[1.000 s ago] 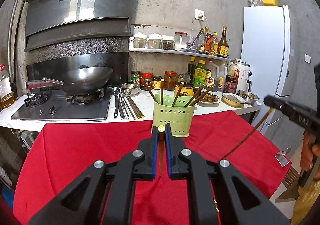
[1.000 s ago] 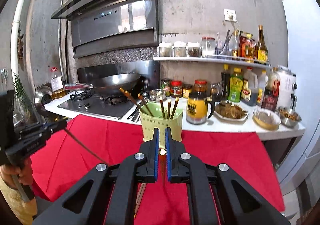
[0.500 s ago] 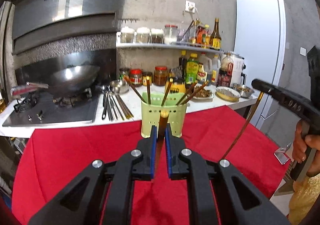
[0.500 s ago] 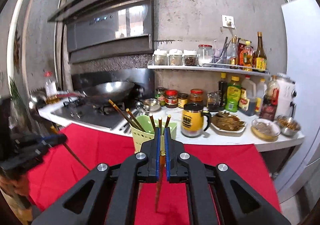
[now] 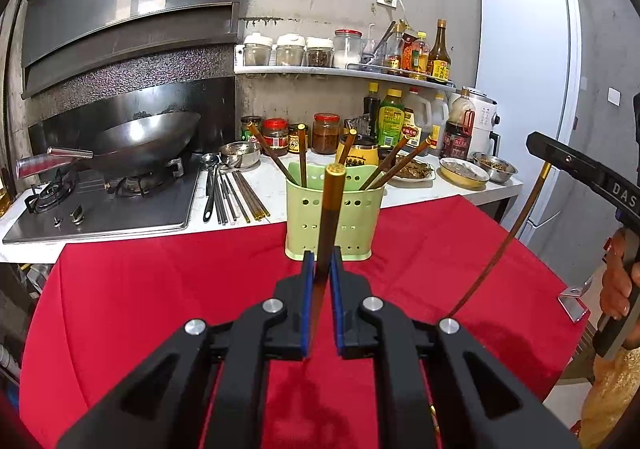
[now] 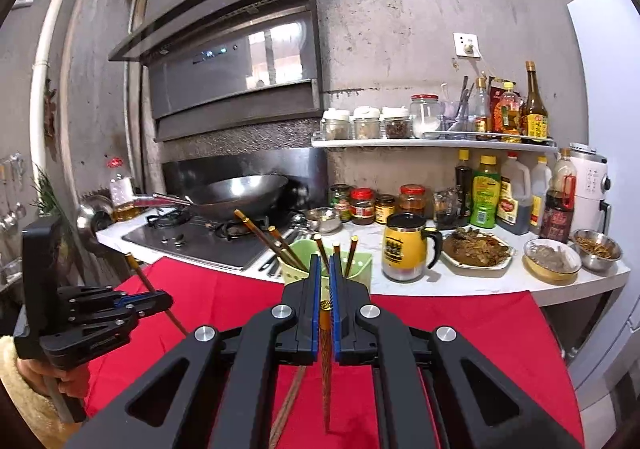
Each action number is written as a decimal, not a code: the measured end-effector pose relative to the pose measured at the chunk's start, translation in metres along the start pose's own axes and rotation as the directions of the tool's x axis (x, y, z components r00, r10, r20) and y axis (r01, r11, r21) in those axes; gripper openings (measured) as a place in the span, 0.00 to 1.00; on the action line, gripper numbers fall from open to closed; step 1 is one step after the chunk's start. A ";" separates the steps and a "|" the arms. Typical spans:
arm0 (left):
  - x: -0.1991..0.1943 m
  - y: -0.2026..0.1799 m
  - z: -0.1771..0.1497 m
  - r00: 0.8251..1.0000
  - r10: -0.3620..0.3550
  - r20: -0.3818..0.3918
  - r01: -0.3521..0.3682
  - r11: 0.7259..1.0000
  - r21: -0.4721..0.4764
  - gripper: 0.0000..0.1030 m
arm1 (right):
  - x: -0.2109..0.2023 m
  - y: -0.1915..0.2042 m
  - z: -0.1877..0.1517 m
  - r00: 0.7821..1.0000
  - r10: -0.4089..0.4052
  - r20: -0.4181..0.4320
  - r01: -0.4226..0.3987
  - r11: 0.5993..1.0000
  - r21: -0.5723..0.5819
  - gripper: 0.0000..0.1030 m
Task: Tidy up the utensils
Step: 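Lower both held chopsticks into the green holder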
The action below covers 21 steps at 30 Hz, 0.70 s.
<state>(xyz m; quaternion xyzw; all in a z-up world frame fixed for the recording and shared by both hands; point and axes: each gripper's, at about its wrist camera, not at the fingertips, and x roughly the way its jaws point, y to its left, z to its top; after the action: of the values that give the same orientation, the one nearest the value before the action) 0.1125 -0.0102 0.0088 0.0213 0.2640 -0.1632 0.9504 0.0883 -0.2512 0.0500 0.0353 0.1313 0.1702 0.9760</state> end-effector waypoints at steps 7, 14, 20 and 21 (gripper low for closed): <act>-0.001 0.000 -0.001 1.000 0.002 -0.001 -0.002 1.000 0.005 0.07 | -0.013 0.011 -0.015 0.995 0.009 0.096 -0.002 0.998 -0.069 0.06; -0.006 -0.002 -0.007 1.000 0.003 0.004 -0.003 1.000 0.013 0.07 | -0.033 0.045 -0.027 0.997 0.027 0.078 -0.014 0.986 -0.168 0.05; -0.014 0.000 -0.018 1.000 0.003 0.014 -0.003 1.000 0.021 0.07 | -0.037 0.060 -0.083 0.991 -0.017 -0.132 -0.013 0.975 -0.220 0.05; -0.014 0.000 -0.019 1.000 0.002 0.016 -0.002 1.000 0.020 0.07 | -0.026 0.057 -0.100 0.981 -0.029 -0.194 -0.013 0.977 -0.214 0.05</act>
<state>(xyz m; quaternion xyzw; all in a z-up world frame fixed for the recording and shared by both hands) 0.0919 -0.0036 0.0000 0.0300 0.2549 -0.1651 0.9523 0.0190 -0.2044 -0.0338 -0.0874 0.2079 0.1820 0.9571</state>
